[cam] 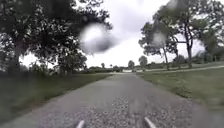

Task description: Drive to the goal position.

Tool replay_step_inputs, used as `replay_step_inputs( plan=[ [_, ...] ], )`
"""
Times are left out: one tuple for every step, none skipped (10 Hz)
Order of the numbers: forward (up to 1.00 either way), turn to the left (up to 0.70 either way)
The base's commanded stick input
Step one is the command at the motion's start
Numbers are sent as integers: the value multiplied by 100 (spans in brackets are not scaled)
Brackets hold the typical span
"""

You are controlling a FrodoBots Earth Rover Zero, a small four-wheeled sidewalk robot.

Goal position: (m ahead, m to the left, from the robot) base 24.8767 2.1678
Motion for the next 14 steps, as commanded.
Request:
replay_step_inputs(
  plan=[
    [70, -34],
    [70, -31],
    [70, 0],
    [70, 0],
    [70, 0],
    [70, 0],
    [70, 0],
    [70, 0],
    [70, 0],
    [70, 0],
    [70, 0],
    [70, 0],
    [70, 0],
    [70, 0]
  ],
)
